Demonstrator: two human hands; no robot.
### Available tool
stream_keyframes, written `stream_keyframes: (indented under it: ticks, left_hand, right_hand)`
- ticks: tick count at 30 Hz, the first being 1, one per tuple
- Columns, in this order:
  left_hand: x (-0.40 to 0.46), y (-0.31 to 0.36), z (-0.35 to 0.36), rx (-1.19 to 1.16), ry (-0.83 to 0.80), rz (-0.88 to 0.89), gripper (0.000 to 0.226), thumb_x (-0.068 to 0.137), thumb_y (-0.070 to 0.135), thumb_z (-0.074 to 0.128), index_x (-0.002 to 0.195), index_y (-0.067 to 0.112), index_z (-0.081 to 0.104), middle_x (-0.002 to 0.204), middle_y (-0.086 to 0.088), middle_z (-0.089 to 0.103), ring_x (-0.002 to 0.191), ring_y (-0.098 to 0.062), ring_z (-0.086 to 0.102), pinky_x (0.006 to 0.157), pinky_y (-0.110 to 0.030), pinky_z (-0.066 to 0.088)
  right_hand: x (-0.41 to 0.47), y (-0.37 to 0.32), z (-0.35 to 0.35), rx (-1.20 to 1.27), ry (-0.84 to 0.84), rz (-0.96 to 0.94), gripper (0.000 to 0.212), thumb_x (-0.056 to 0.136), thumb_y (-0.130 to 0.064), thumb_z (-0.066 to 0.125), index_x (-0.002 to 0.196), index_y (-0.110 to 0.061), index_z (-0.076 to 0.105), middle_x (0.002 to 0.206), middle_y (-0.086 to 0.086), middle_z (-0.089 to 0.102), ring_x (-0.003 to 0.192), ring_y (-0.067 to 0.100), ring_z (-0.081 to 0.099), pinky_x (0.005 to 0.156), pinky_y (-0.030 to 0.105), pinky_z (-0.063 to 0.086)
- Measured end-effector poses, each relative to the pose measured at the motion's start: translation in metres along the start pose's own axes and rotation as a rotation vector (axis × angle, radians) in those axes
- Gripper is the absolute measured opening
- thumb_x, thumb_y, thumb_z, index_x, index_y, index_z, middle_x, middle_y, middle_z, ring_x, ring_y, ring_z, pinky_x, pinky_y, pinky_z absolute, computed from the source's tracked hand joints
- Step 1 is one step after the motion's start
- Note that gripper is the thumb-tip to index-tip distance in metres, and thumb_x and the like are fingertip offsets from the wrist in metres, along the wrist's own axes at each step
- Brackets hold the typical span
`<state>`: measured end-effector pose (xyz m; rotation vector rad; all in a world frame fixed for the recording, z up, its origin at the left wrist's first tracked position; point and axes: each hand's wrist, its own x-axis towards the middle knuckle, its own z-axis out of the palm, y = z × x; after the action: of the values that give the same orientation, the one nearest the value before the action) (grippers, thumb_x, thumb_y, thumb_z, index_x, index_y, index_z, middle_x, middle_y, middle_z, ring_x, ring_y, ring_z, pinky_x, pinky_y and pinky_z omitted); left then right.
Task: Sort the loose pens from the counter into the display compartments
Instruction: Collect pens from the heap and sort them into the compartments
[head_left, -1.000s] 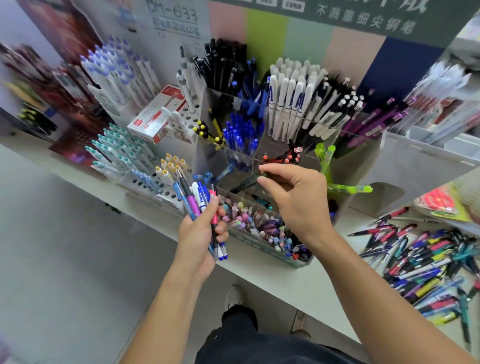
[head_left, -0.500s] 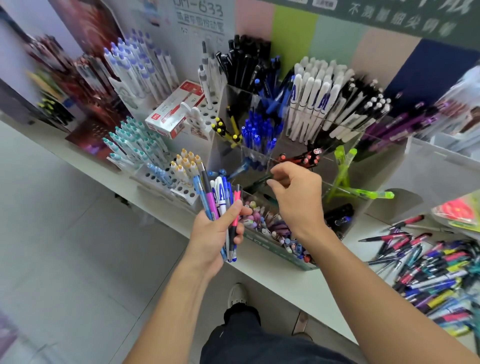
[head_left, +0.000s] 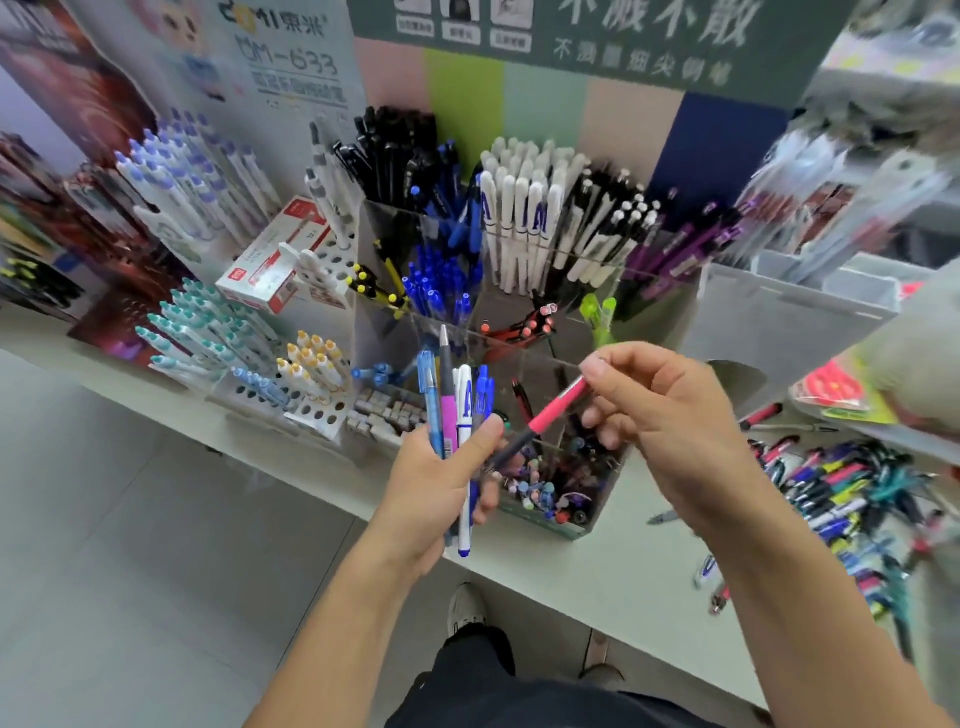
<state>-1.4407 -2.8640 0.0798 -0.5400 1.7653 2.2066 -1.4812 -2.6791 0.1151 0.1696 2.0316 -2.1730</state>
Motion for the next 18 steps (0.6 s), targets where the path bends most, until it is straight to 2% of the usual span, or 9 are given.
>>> stream_keyframes:
  ticks: [3, 5, 6, 9, 13, 15, 18]
  left_hand:
    - [0.002, 0.001, 0.001, -0.007, -0.007, 0.002, 0.026, 0.089, 0.030, 0.068, 0.083, 0.007, 0.058, 0.062, -0.003, 0.049, 0.040, -0.011, 0.033, 0.037, -0.020, 0.027]
    - [0.001, 0.003, 0.003, -0.107, -0.047, -0.014, 0.015, 0.092, 0.018, 0.065, 0.100, 0.006, 0.058, 0.064, -0.001, 0.045, 0.039, -0.008, 0.030, 0.035, -0.019, 0.025]
    - [0.001, 0.005, 0.005, -0.171, -0.081, -0.019, 0.020, 0.090, 0.013, 0.065, 0.107, 0.007, 0.056, 0.064, -0.001, 0.044, 0.038, -0.008, 0.030, 0.034, -0.018, 0.025]
    - [0.001, 0.009, 0.011, -0.282, -0.155, 0.019, 0.034, 0.083, 0.017, 0.074, 0.113, 0.009, 0.061, 0.064, 0.000, 0.041, 0.037, -0.006, 0.029, 0.033, -0.016, 0.026]
    - [0.004, 0.020, 0.024, -0.147, -0.076, 0.105, 0.035, 0.076, 0.031, 0.074, 0.108, 0.016, 0.071, 0.064, 0.001, 0.038, 0.041, -0.008, 0.026, 0.036, -0.018, 0.024]
    - [0.005, 0.025, 0.031, -0.211, -0.098, 0.093, 0.033, 0.084, 0.034, 0.067, 0.109, 0.014, 0.067, 0.065, 0.001, 0.041, 0.040, -0.008, 0.026, 0.035, -0.018, 0.024]
    - [0.009, 0.033, 0.040, -0.341, -0.176, 0.042, 0.025, 0.101, 0.027, 0.047, 0.112, 0.008, 0.058, 0.067, -0.001, 0.043, 0.038, -0.007, 0.028, 0.034, -0.017, 0.023]
  right_hand:
    - [-0.009, -0.022, -0.024, 0.005, 0.154, -0.257, 0.007, 0.092, -0.005, 0.068, 0.096, -0.011, 0.069, 0.073, 0.004, 0.071, 0.063, 0.019, 0.066, 0.054, 0.022, 0.053]
    - [-0.010, -0.029, -0.029, -0.002, 0.247, -0.412, 0.013, 0.088, -0.004, 0.072, 0.099, -0.011, 0.069, 0.076, 0.005, 0.074, 0.064, 0.021, 0.070, 0.060, 0.025, 0.057]
    - [-0.010, -0.030, -0.028, 0.022, 0.269, -0.453, 0.014, 0.087, -0.003, 0.073, 0.098, -0.010, 0.069, 0.076, 0.004, 0.075, 0.064, 0.022, 0.071, 0.062, 0.026, 0.058]
    - [-0.009, -0.024, -0.020, 0.119, 0.321, -0.495, 0.012, 0.084, 0.000, 0.074, 0.095, -0.004, 0.070, 0.073, 0.004, 0.075, 0.061, 0.021, 0.071, 0.060, 0.027, 0.058]
    - [-0.005, -0.026, -0.025, 0.193, 0.452, -0.546, 0.008, 0.088, 0.000, 0.072, 0.093, -0.006, 0.070, 0.074, 0.003, 0.074, 0.061, 0.022, 0.071, 0.061, 0.028, 0.058]
    - [0.001, -0.033, -0.036, 0.253, 0.513, -0.547, 0.007, 0.089, -0.002, 0.073, 0.093, -0.005, 0.069, 0.076, 0.005, 0.075, 0.063, 0.022, 0.072, 0.063, 0.029, 0.059]
    - [0.008, -0.038, -0.048, 0.308, 0.550, -0.528, 0.006, 0.089, -0.001, 0.072, 0.094, -0.004, 0.069, 0.077, 0.007, 0.074, 0.064, 0.021, 0.071, 0.065, 0.029, 0.059]
